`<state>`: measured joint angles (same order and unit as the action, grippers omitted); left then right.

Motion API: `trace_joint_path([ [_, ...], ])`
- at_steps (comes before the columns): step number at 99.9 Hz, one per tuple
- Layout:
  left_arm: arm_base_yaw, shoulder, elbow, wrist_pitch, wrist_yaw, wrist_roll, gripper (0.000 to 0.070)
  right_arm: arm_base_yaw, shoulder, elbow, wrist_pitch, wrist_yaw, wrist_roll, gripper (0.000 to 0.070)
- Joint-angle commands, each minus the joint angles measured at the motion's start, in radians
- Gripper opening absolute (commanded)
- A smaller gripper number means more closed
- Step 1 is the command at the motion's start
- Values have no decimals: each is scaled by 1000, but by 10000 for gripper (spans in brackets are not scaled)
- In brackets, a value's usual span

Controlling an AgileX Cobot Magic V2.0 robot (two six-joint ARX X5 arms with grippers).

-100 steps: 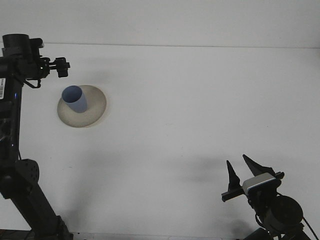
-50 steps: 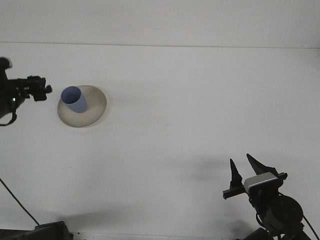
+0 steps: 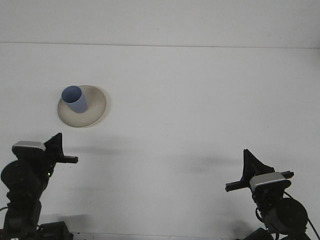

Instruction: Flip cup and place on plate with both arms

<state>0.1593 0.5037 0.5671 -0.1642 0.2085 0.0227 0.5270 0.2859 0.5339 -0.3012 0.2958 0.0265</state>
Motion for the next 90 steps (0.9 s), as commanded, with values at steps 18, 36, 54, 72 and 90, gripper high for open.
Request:
trace_joint_path([
  [18, 2, -156, -94, 108, -61, -93, 12, 3, 3, 0, 12, 19, 7, 0],
  [36, 2, -199, -85, 145, -60, -95, 14, 3, 3, 0, 12, 19, 7, 0],
  [54, 2, -221, -85, 143, -60, -95, 14, 3, 3, 0, 13, 19, 7, 0],
  [72, 2, -225, -85, 142, -60, -95, 14, 3, 3, 0, 13, 19, 7, 0],
  [90, 2, -225, -85, 144, -60, -95, 13, 3, 3, 0, 13, 19, 7, 0],
])
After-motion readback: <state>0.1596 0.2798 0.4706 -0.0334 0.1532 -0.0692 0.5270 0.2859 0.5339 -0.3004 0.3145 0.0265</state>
